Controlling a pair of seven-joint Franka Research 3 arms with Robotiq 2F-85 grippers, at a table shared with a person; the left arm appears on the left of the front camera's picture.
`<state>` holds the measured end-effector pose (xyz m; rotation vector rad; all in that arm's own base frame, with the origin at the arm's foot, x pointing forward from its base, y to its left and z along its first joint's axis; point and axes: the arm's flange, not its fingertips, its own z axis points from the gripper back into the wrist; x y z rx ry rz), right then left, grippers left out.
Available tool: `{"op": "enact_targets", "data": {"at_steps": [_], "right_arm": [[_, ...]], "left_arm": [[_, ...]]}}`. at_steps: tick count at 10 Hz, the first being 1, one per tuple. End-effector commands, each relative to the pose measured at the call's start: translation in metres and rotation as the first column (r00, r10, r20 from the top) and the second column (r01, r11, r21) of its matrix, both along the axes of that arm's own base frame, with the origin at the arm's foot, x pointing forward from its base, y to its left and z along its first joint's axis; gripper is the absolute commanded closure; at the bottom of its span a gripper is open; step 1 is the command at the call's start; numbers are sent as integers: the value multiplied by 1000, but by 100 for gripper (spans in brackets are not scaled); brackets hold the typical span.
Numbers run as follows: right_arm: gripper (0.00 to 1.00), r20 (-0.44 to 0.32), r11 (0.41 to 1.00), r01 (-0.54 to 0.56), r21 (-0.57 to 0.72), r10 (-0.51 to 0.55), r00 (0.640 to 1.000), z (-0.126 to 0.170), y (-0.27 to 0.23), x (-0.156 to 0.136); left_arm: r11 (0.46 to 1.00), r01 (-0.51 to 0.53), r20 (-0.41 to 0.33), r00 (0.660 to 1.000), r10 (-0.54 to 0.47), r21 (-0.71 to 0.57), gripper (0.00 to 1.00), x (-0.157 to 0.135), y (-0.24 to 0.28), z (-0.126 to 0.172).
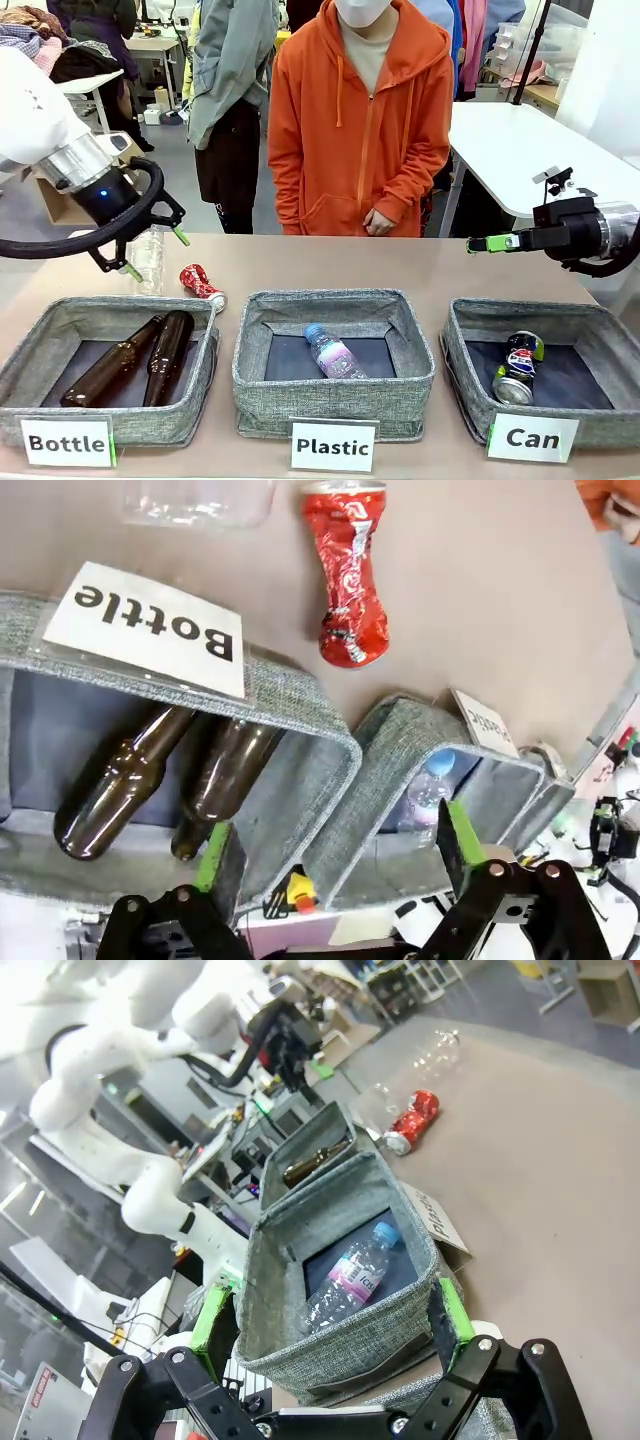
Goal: Sort the can waste into the basket.
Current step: Pick up the can waste from the table and place it in the right Fabric basket.
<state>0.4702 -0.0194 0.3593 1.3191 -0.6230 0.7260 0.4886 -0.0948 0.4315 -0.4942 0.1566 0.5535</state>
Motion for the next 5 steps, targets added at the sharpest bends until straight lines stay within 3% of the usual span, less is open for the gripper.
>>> {"op": "enact_targets", "data": {"at_steps": [1, 2, 3, 5], "right_arm": [[0, 10, 1000, 2, -17, -2, 1000, 2, 0, -1], [0, 10, 1000, 2, -17, -2, 1000, 2, 0, -1], [0, 10, 1000, 2, -17, -2, 1000, 2, 0, -1], [0, 10, 1000, 2, -17, -2, 1000, 2, 0, -1]], "left_arm": [[1000, 0, 17, 1000, 0, 4, 0, 2, -4, 1], [986, 129, 83, 987, -139, 109, 0, 7, -15, 1], [958, 207, 102, 968, -230, 198, 0, 26, -25, 0], [936, 255, 99, 953, -285, 244, 0, 50, -39, -7]]}}
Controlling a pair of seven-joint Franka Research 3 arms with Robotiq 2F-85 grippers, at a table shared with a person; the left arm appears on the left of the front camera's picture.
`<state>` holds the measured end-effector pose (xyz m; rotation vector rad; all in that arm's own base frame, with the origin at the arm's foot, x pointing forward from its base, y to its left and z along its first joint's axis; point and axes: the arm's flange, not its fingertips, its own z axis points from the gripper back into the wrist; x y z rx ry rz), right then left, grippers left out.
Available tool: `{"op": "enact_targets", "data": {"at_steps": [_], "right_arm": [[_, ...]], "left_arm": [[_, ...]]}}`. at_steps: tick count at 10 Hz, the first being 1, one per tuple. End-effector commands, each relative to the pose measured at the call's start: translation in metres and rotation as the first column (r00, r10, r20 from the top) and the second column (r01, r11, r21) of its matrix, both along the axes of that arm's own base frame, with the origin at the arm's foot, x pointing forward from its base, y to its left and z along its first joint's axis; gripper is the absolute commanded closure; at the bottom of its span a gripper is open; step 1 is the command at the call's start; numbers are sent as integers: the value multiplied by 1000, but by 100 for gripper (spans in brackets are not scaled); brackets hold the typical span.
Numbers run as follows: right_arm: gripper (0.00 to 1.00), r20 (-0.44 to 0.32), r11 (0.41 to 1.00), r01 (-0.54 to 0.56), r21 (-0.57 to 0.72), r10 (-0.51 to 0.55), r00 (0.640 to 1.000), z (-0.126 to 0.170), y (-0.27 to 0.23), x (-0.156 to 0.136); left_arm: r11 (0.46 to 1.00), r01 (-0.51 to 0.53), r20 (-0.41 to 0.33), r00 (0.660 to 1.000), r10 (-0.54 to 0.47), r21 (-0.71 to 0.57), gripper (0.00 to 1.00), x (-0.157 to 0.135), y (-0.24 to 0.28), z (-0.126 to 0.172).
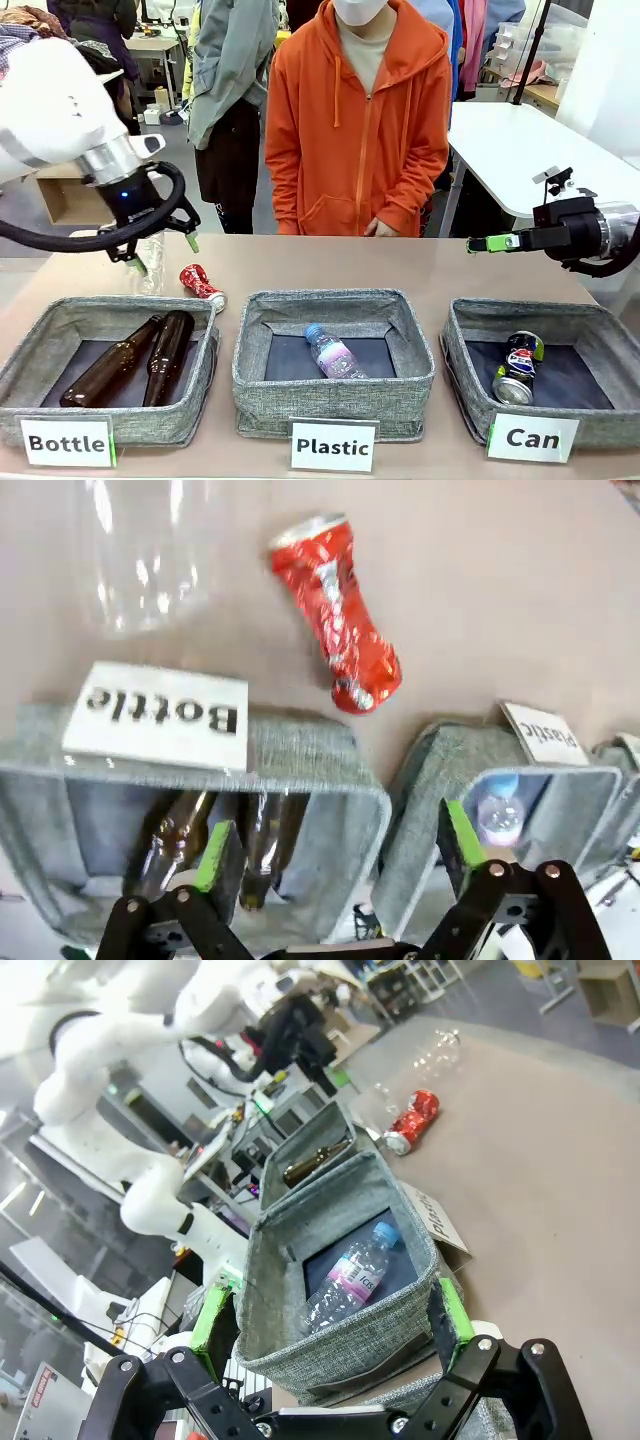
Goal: Sort the can waste into the basket.
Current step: Pick up the can waste from the table and place it in the right Fabric basket.
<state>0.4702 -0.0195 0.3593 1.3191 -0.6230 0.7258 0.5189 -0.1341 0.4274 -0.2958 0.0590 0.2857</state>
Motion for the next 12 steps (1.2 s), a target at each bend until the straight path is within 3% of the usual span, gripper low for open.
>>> {"op": "enact_targets", "data": {"at_steps": [1, 3, 5, 6, 7, 9, 10, 12], "right_arm": [[0, 10, 1000, 1, -17, -1, 1000, 2, 0, -1], [0, 10, 1000, 1, -17, -1, 1000, 2, 0, -1], [0, 10, 1000, 1, -17, -1, 1000, 2, 0, -1], [0, 10, 1000, 1, -17, -1, 1000, 2, 0, -1], [0, 10, 1000, 1, -17, -1, 1000, 2, 0, -1], [0, 10, 1000, 1, -17, -1, 1000, 2, 0, -1], [0, 10, 1000, 1, -17, -1, 1000, 2, 0, -1], [0, 10, 1000, 1, -17, -1, 1000, 2, 0, -1]], "left_arm": [[998, 43, 45, 998, -45, 46, 0, 25, -9, -10], [997, 27, 139, 990, -37, 72, 0, 39, -30, -25], [993, -19, 156, 988, 0, 119, 0, 52, -40, -44], [998, 1, 142, 990, -9, 59, 0, 48, -25, -28], [987, 109, 146, 985, -91, -120, 0, 25, 16, 14], [909, 230, 199, 965, -169, -347, 0, -38, 101, 87], [898, 194, 255, 962, -96, -395, 0, -76, 139, 116], [879, 121, 298, 954, 26, -462, 0, -140, 205, 145]]}}
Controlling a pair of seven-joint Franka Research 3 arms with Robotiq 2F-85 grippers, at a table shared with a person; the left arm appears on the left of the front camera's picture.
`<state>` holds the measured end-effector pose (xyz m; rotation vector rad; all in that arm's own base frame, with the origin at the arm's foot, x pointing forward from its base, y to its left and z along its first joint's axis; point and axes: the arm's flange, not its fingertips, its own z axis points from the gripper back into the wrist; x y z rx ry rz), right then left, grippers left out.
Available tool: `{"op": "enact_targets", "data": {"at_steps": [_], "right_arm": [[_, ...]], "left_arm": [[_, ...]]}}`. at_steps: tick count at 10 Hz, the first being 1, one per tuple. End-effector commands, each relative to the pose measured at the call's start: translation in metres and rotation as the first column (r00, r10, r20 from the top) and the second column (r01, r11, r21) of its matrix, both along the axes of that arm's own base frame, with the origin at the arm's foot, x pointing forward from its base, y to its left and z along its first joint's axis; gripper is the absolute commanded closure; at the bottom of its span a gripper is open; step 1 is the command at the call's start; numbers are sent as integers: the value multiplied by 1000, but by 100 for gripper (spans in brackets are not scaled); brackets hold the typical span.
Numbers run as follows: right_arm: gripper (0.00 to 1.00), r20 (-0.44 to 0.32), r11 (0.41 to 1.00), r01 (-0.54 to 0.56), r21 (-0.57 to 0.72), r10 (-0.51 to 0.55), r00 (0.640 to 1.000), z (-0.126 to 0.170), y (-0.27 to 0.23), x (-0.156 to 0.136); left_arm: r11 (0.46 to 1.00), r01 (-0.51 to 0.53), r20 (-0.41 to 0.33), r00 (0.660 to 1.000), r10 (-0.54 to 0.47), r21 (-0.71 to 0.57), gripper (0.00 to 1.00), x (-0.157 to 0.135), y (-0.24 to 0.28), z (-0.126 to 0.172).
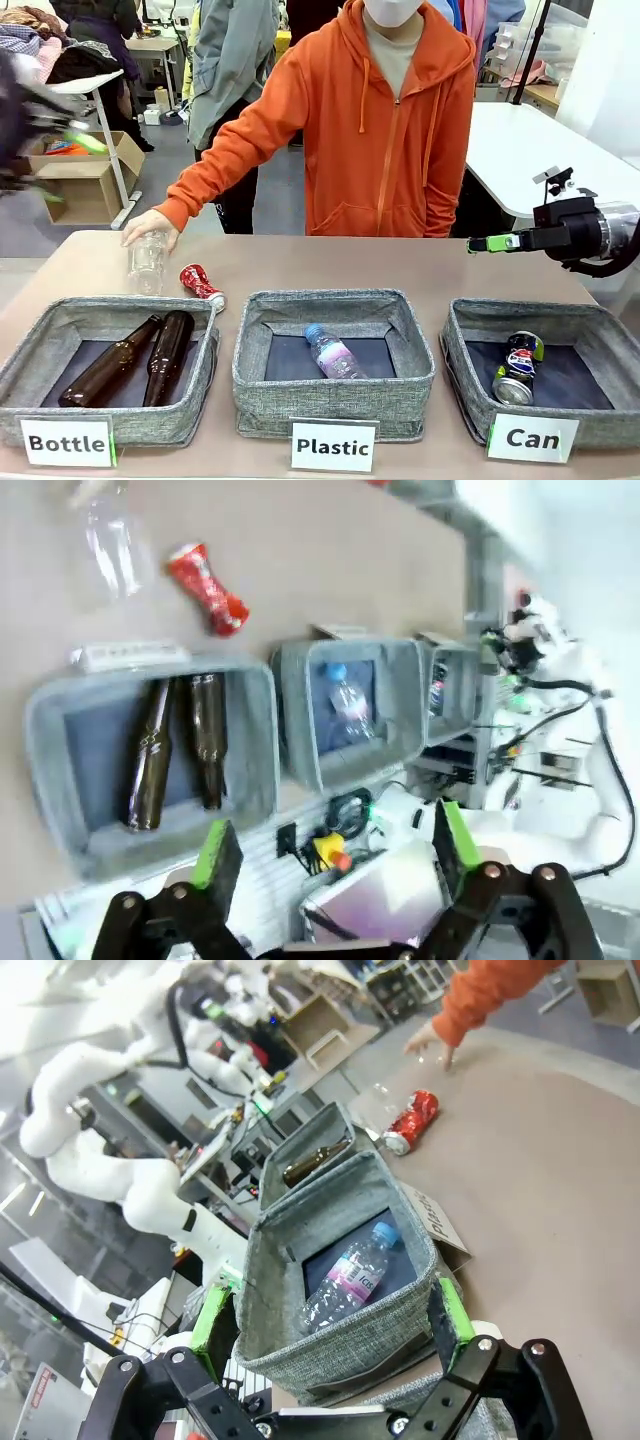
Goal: Sort the can waste into the basket.
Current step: Pick up the can waste from the table and place it in the right Fabric basket.
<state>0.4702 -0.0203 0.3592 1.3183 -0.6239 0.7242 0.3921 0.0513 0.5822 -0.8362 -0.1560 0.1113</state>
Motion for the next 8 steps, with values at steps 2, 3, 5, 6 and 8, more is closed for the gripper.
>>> {"op": "enact_targets", "data": {"at_steps": [2, 3, 5, 6, 8], "right_arm": [[0, 11, 1000, 0, -17, 0, 1000, 2, 1, -1], [0, 11, 1000, 0, -17, 0, 1000, 2, 1, -1], [0, 11, 1000, 0, -17, 0, 1000, 2, 1, -1], [0, 11, 1000, 0, -17, 0, 1000, 2, 1, -1], [0, 11, 1000, 0, -17, 0, 1000, 2, 1, -1]], "left_arm": [[994, -12, 17, 1000, 14, -105, 0, -62, 89, -10], [977, 115, 58, 993, -106, -182, 0, -90, 121, -27], [945, 231, 123, 971, -207, -230, 0, -113, 145, -64], [943, 212, 129, 974, -184, -256, 0, -121, 149, -79], [941, 209, 129, 975, -180, -266, 0, -126, 150, -85]]}}
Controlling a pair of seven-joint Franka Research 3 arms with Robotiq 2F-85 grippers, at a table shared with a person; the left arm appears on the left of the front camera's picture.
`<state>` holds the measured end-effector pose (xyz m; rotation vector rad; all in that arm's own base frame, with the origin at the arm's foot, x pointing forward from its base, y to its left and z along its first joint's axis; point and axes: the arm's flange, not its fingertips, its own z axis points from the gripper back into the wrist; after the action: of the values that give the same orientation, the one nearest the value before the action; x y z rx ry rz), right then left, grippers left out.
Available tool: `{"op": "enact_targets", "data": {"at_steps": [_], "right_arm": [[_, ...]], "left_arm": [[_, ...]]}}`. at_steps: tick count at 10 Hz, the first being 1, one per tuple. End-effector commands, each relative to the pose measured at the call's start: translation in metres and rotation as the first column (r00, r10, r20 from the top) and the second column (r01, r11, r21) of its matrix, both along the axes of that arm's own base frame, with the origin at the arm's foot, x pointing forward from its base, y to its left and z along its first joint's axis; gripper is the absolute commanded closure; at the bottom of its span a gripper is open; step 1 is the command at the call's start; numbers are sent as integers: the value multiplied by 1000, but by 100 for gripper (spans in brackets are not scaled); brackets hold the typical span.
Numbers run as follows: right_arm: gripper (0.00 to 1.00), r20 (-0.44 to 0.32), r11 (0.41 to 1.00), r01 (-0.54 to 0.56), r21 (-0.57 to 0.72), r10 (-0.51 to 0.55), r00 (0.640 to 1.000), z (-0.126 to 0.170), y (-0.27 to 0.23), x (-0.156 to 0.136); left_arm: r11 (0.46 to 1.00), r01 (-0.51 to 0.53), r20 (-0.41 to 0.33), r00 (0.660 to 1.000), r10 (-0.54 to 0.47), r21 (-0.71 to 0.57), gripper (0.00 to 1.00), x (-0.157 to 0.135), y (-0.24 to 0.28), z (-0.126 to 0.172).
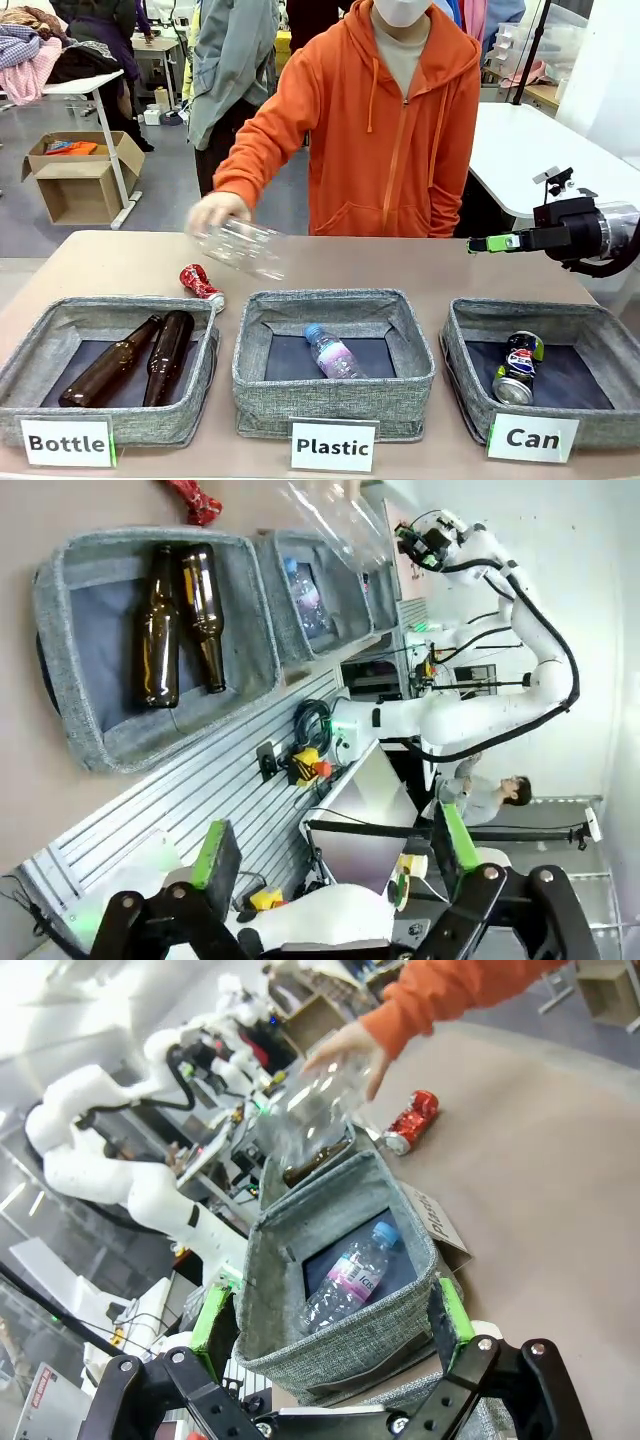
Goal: Sort the can waste into the basket.
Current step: Pick up the can waste from the table and place it in the right Fabric basket.
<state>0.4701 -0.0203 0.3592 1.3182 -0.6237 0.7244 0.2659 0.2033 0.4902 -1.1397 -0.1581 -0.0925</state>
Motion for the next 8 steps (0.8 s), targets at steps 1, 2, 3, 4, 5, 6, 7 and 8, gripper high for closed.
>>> {"op": "enact_targets", "data": {"at_steps": [1, 2, 3, 4, 5, 6, 7, 8], "right_arm": [[0, 11, 1000, 0, -17, 0, 1000, 2, 1, -1], [0, 11, 1000, 0, -17, 0, 1000, 2, 1, -1], [0, 11, 1000, 0, -17, 0, 1000, 2, 1, -1], [0, 11, 1000, 0, -17, 0, 1000, 2, 1, -1], [0, 11, 1000, 0, -17, 0, 1000, 2, 1, -1], [0, 11, 1000, 0, -17, 0, 1000, 2, 1, -1], [0, 11, 1000, 0, -17, 0, 1000, 2, 1, -1], [0, 11, 1000, 0, -17, 0, 1000, 2, 1, -1]], "left_arm": [[999, 5, -6, 1000, -5, 31, 0, 6, -13, 13], [997, 5, -35, 999, -2, 75, 0, 22, -34, 22], [991, -3, -95, 995, 16, 136, 0, 50, -60, 29], [977, -4, -153, 988, 37, 214, 0, 87, -93, 36], [959, -5, -194, 979, 62, 282, 0, 119, -123, 38], [936, 6, -228, 970, 80, 352, 0, 152, -153, 34], [910, 35, -251, 965, 77, 413, 0, 185, -185, 27], [873, 64, -284, 955, 87, 484, 0, 221, -222, 12]]}}
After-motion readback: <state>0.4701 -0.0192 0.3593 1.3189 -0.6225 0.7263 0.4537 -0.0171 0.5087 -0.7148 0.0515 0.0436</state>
